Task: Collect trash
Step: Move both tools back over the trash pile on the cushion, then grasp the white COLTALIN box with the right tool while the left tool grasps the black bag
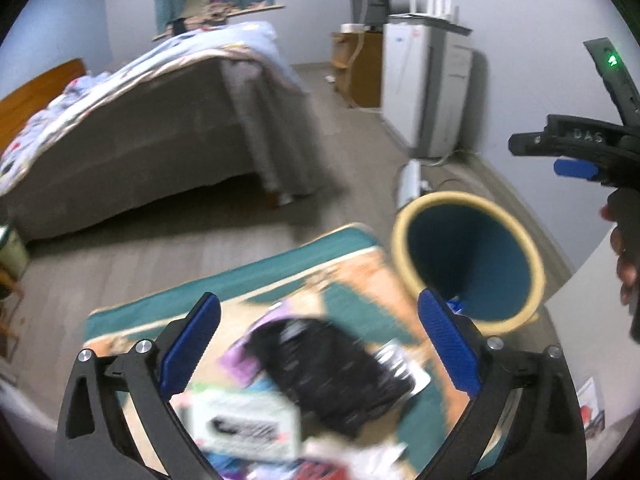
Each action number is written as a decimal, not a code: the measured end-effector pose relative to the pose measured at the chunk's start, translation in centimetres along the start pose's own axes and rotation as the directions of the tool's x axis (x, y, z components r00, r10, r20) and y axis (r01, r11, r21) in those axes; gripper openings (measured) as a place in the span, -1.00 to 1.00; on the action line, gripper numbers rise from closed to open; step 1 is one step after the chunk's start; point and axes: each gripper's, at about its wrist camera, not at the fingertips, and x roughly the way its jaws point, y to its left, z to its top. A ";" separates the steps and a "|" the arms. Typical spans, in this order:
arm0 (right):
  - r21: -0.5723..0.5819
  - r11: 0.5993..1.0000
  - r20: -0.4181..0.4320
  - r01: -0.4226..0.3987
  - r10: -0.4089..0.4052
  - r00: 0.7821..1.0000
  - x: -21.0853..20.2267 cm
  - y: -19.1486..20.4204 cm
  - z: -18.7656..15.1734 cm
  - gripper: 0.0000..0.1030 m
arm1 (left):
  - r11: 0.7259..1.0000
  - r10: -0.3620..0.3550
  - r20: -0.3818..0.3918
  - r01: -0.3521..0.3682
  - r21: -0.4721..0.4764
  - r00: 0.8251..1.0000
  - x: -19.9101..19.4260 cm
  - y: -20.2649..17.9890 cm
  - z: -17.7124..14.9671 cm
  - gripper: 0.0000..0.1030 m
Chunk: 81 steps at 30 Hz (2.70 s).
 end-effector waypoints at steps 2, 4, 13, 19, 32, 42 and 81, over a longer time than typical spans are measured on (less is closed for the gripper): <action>-0.044 0.999 -0.004 -0.021 0.021 1.000 -0.1 1.8 -0.4 0.89 | 0.999 0.033 -0.011 -0.033 -0.025 0.999 -1.4 2.0 -0.8 0.90; -0.073 0.997 -0.013 -0.040 0.039 0.999 0.0 3.5 -0.9 0.89 | 0.997 0.059 -0.020 -0.060 -0.051 0.998 -2.5 3.5 -1.6 0.90; -0.243 0.964 -0.104 -0.107 0.083 0.991 1.8 11.7 -4.6 0.89 | 0.967 0.127 -0.036 -0.132 -0.218 0.991 -4.6 10.4 -5.7 0.90; -0.273 0.939 -0.236 -0.207 0.143 0.961 3.8 15.8 -7.8 0.89 | 0.958 0.151 -0.044 -0.157 -0.239 0.988 -4.9 13.3 -6.7 0.90; -0.517 0.811 -0.272 -0.273 0.146 0.951 4.3 23.0 -13.7 0.89 | 0.940 0.147 -0.065 -0.160 -0.301 0.987 -6.8 17.6 -9.0 0.90; -0.681 0.639 -0.352 -0.356 0.141 0.925 6.6 29.5 -18.5 0.88 | 0.925 0.140 -0.104 -0.168 -0.340 0.985 -6.8 20.7 -10.9 0.90; -0.298 0.869 -0.265 -0.395 0.322 0.909 3.1 20.6 -7.1 0.52 | 0.925 0.121 -0.081 -0.142 -0.352 0.989 -4.8 19.2 -7.8 0.90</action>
